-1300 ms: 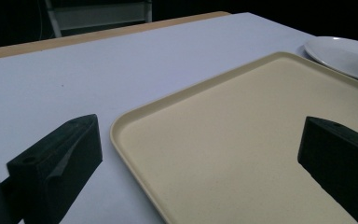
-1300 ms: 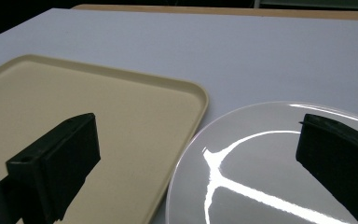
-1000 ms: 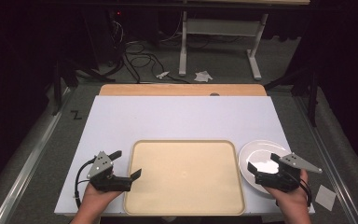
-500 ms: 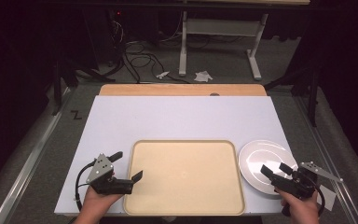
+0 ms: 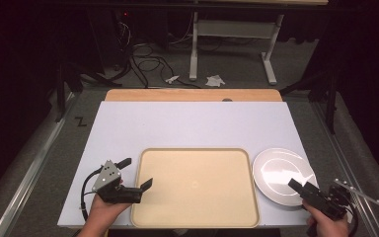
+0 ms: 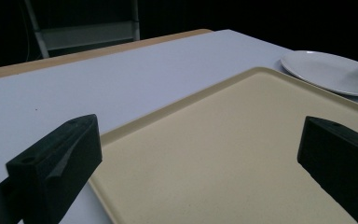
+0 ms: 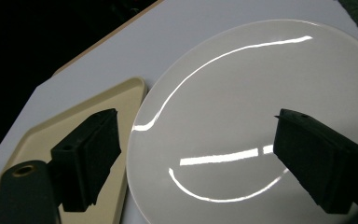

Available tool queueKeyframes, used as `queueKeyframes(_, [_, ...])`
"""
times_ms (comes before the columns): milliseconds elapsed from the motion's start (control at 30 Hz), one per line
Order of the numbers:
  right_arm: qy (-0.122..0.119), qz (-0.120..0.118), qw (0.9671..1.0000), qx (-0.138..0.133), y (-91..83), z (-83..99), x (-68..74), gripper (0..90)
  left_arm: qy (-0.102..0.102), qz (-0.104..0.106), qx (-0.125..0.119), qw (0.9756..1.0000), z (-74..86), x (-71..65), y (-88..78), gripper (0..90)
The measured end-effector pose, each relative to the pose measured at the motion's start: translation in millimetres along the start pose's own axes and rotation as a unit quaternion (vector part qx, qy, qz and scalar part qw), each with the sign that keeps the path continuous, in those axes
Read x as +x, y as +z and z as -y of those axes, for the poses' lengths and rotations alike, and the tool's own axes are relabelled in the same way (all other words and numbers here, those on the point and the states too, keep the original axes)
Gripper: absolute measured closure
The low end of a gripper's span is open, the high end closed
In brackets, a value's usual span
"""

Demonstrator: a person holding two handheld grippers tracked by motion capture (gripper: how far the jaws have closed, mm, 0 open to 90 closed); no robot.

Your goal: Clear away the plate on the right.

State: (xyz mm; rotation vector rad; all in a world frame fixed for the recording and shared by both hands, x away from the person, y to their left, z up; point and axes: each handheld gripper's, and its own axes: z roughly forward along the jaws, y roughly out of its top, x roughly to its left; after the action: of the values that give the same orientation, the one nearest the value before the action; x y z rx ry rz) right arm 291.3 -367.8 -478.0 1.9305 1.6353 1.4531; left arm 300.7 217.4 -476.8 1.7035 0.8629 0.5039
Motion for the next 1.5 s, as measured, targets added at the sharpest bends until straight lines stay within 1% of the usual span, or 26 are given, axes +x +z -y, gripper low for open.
queueKeyframes(33, [0.023, 0.009, 0.9997, 0.001, -4.8, 0.7, -4.4, 17.2, 0.0, 0.001, 0.0, 1.0, -0.7, -0.4, 1.5, 0.5])
queueKeyframes(100, [0.029, 0.01, 0.9995, -0.002, -6.3, 1.1, -6.7, 18.0, 0.001, 0.003, -0.001, 1.0, -1.1, -1.0, 3.0, 0.5])
queueKeyframes(133, [0.058, 0.009, 0.9983, 0.002, -11.4, 2.6, -12.1, 19.6, 0.002, 0.004, -0.003, 1.0, -2.1, -1.8, 4.9, 0.5])
queueKeyframes(167, [0.058, 0.009, 0.9983, 0.002, -11.4, 2.6, -12.1, 19.6, 0.002, 0.004, -0.003, 1.0, -2.1, -1.8, 4.9, 0.5])
queueKeyframes(200, [0.072, 0.014, 0.9973, 0.0, -14.8, 4.5, -18.3, 20.6, 0.002, 0.005, -0.005, 1.0, -2.7, -2.1, 5.8, 0.6])
queueKeyframes(233, [0.072, 0.014, 0.9973, 0.0, -14.8, 4.5, -18.3, 20.6, 0.002, 0.006, -0.004, 1.0, -3.0, -2.1, 6.1, 0.6])
queueKeyframes(267, [0.088, 0.019, 0.9959, 0.002, -18.1, 6.0, -22.1, 22.5, 0.001, 0.007, -0.006, 1.0, -3.4, -2.1, 7.0, 0.6])
queueKeyframes(333, [0.101, 0.02, 0.9947, 0.009, -19.8, 7.1, -24.2, 24.2, 0.001, 0.009, -0.006, 0.9999, -4.0, -1.7, 8.2, 0.6])
queueKeyframes(367, [0.097, 0.021, 0.995, 0.009, -20.2, 7.8, -26.3, 25.2, 0.0, 0.009, -0.007, 0.9999, -4.2, -1.6, 8.6, 0.6])
queueKeyframes(433, [0.112, 0.029, 0.9931, 0.013, -22.0, 9.2, -28.1, 26.8, 0.0, 0.009, -0.008, 0.9999, -4.5, -1.5, 9.1, 0.7])
queueKeyframes(500, [0.114, 0.032, 0.9928, 0.013, -22.6, 10.1, -29.4, 27.7, 0.0, 0.01, -0.009, 0.9999, -4.6, -1.5, 9.4, 0.7])
queueKeyframes(567, [0.128, 0.037, 0.9909, 0.021, -24.8, 12.2, -32.5, 30.0, 0.001, 0.011, -0.009, 0.9999, -4.7, -2.0, 9.7, 0.7])
queueKeyframes(633, [0.133, 0.04, 0.99, 0.023, -25.4, 12.8, -33.6, 30.9, 0.002, 0.012, -0.01, 0.9999, -4.9, -2.3, 9.8, 0.7])
queueKeyframes(667, [0.14, 0.041, 0.9889, 0.025, -26.0, 13.3, -34.6, 33.2, 0.002, 0.013, -0.01, 0.9999, -4.9, -2.4, 9.8, 0.7])
queueKeyframes(733, [0.156, 0.035, 0.9866, 0.031, -25.8, 14.3, -37.4, 34.8, 0.003, 0.014, -0.008, 0.9999, -4.7, -2.9, 10.1, 0.8])
queueKeyframes(800, [0.165, 0.035, 0.9846, 0.044, -23.4, 15.9, -39.9, 34.9, 0.004, 0.014, -0.008, 0.9999, -4.6, -3.5, 10.2, 0.8])
queueKeyframes(867, [0.17, 0.037, 0.9836, 0.047, -21.5, 16.4, -40.9, 36.1, 0.006, 0.015, -0.007, 0.9999, -4.5, -3.6, 10.2, 0.7])
queueKeyframes(900, [0.177, 0.032, 0.9822, 0.053, -20.9, 16.6, -41.7, 37.8, 0.006, 0.015, -0.006, 0.9998, -4.5, -3.6, 10.2, 0.7])
queueKeyframes(1000, [0.184, 0.026, 0.9811, 0.054, -19.8, 17.5, -44.7, 39.2, 0.007, 0.015, -0.005, 0.9998, -4.3, -3.8, 10.5, 0.7])
queueKeyframes(1033, [0.195, 0.019, 0.9791, 0.054, -19.8, 17.3, -46.3, 39.3, 0.007, 0.015, -0.006, 0.9998, -4.2, -4.0, 10.5, 0.8])
queueKeyframes(1167, [0.2, 0.011, 0.9784, 0.053, -18.3, 17.0, -48.7, 41.5, 0.011, 0.016, -0.004, 0.9998, -3.9, -4.8, 10.0, 0.8])
queueKeyframes(1233, [0.21, 0.001, 0.976, 0.056, -15.7, 16.7, -50.8, 44.0, 0.014, 0.016, -0.002, 0.9998, -3.3, -5.6, 9.3, 0.7])
queueKeyframes(1267, [0.221, -0.01, 0.9736, 0.058, -12.8, 15.4, -52.2, 44.8, 0.015, 0.016, 0.0, 0.9998, -3.2, -5.8, 9.0, 0.8])
queueKeyframes(1367, [0.222, -0.014, 0.9733, 0.058, -10.6, 14.8, -53.3, 45.3, 0.015, 0.014, -0.001, 0.9998, -2.6, -6.2, 7.8, 0.7])
queueKeyframes(1400, [0.225, -0.015, 0.9724, 0.059, -9.5, 13.7, -54.0, 45.4, 0.015, 0.013, 0.0, 0.9998, -2.1, -6.0, 7.1, 0.8])
queueKeyframes(1500, [0.228, -0.017, 0.9716, 0.06, -9.2, 13.3, -55.1, 46.2, 0.014, 0.012, 0.0, 0.9998, -1.6, -5.7, 6.5, 0.8])
